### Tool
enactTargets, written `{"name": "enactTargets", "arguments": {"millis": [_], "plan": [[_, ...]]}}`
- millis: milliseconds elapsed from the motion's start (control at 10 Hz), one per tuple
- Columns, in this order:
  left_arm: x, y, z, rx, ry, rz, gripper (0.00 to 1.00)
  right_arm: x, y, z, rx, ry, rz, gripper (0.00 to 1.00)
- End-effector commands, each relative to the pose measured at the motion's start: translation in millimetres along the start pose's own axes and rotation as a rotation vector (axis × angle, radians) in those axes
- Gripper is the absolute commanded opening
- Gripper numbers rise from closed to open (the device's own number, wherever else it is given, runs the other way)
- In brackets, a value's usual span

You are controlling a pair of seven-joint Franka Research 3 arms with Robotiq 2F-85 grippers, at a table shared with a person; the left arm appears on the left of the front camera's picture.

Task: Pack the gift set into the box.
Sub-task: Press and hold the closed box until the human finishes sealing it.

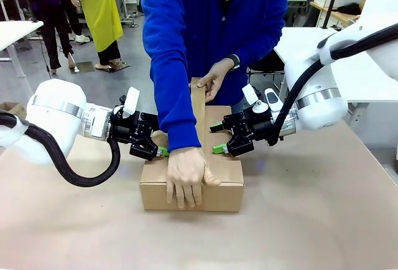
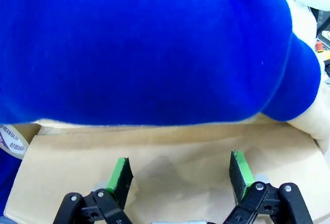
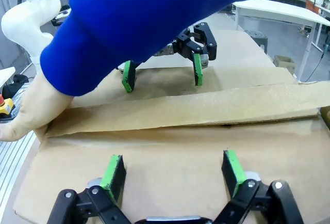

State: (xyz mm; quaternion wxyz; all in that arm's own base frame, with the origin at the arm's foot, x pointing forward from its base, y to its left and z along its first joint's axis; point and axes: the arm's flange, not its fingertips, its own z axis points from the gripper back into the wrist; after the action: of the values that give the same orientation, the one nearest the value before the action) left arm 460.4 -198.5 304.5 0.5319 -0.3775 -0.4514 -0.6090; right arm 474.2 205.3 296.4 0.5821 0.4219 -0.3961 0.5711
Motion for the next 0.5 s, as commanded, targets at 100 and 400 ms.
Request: {"name": "enactTargets", "arguments": {"millis": [100,400], "plan": [[-2.7,-1.7,0.0,0.007,0.005,0.006,0.98,-2.8,0.8,-1.1,-0.005,0.002,0.022,1.0],[-2.7,-1.7,0.0,0.007,0.005,0.006,0.98,-2.8,0.8,-1.1,-0.005,0.002,0.022,1.0]]}}
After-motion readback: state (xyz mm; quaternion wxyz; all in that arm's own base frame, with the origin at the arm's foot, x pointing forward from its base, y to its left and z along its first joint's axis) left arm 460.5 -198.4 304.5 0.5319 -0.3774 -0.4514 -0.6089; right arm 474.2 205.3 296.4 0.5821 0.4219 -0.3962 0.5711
